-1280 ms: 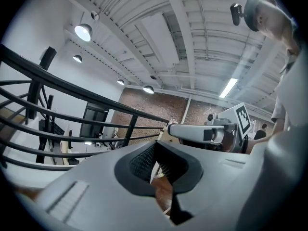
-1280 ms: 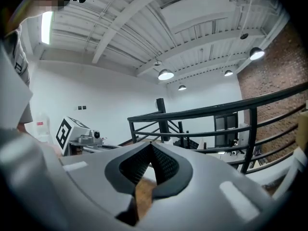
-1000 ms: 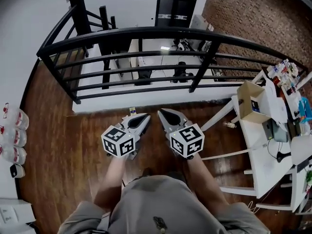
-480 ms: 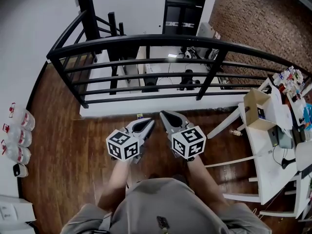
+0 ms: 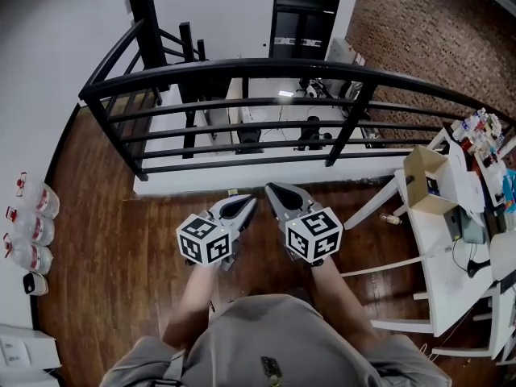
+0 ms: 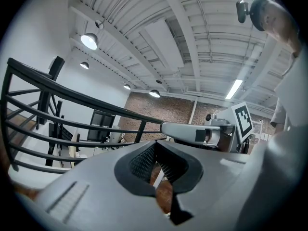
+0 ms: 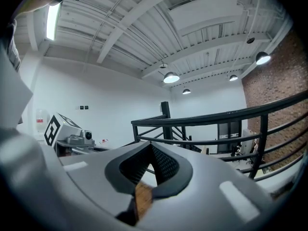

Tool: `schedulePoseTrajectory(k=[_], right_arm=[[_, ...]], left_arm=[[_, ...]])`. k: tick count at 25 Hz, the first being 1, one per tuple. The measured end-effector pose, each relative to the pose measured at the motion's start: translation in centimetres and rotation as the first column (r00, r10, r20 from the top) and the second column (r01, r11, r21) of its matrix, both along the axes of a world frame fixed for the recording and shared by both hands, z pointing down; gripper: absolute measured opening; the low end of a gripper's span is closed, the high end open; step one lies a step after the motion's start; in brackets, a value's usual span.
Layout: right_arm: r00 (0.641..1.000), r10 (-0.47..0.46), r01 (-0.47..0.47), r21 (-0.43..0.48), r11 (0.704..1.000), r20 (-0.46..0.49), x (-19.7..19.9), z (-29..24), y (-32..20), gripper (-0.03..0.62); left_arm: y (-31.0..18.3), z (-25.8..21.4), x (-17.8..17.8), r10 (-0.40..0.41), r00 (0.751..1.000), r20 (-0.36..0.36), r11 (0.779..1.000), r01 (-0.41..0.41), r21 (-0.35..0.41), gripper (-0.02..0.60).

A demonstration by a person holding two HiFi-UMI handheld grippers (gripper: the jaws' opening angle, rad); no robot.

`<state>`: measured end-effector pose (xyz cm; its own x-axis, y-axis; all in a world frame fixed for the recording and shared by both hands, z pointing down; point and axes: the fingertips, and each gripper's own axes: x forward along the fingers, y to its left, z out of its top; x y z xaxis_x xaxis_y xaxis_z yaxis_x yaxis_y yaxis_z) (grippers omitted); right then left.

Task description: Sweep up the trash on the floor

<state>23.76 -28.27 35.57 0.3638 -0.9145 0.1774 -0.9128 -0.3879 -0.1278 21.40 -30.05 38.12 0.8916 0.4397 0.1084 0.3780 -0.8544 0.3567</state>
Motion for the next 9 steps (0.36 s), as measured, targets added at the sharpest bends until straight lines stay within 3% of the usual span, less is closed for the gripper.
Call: schedulePoseTrajectory(k=[9], right_arm=[[1.000,0.003,-0.003,-0.004,1.000,-0.002,-0.03,-0.19,0.63,0.000]], left_arm=[[0.82,-0.20,0.11,0.020,1.000,0.006,1.000,-0.020,0.005,0.005]])
